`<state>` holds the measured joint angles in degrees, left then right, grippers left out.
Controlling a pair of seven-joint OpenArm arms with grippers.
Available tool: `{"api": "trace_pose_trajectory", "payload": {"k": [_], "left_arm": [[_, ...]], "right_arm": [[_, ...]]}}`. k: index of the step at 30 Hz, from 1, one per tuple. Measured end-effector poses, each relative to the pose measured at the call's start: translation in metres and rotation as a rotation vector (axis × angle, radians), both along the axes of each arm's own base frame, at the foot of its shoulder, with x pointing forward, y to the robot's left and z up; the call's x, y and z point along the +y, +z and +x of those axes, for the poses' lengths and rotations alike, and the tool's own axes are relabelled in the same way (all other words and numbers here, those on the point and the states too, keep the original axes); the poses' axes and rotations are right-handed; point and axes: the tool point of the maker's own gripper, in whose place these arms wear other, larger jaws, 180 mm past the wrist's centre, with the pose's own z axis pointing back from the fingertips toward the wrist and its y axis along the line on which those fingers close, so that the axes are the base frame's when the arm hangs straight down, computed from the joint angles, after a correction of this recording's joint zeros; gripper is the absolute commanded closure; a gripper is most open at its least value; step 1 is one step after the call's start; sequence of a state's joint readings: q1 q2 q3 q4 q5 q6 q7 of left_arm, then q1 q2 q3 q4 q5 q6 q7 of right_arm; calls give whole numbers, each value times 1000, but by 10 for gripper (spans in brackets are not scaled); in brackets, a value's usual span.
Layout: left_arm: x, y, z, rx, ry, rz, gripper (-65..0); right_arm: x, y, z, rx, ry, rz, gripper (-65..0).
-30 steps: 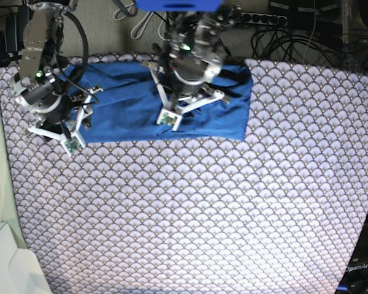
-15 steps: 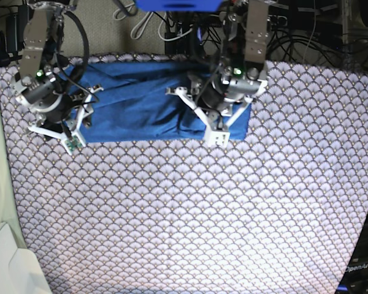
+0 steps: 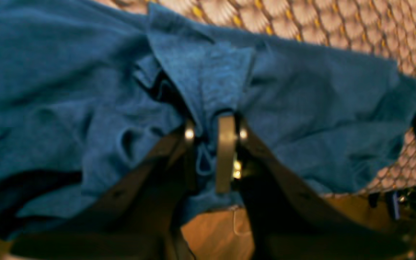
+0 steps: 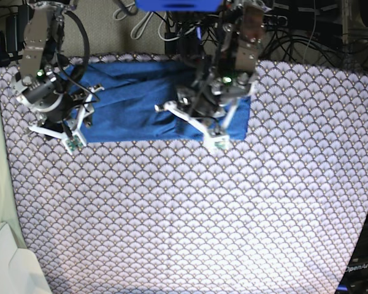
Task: Fold the T-shirt properly
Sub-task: 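Lower the folded end onto the shirt and press it flat with the left gripper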
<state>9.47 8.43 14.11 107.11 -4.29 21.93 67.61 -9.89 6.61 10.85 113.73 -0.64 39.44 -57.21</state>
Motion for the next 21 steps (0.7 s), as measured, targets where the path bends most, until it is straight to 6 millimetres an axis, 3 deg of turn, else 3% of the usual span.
{"api": "trace_pose_trajectory", "payload": {"k": [2, 5, 11, 15, 21], "left_arm": [[-7, -9, -7, 30, -25, 9, -3], [-19, -8, -8, 30, -64, 4, -3], [-17, -7, -4, 20, -59, 7, -3], [-28, -9, -6, 26, -102, 15, -3], [-31, 3, 10, -70, -88, 15, -3]], "right_arm": [[2, -1, 0, 3, 8, 0, -303], [12, -2, -1, 7, 32, 9, -303], [15, -3, -1, 11, 44, 9, -303], [16, -3, -1, 10, 47, 10, -303], [16, -3, -1, 10, 46, 10, -303]]}}
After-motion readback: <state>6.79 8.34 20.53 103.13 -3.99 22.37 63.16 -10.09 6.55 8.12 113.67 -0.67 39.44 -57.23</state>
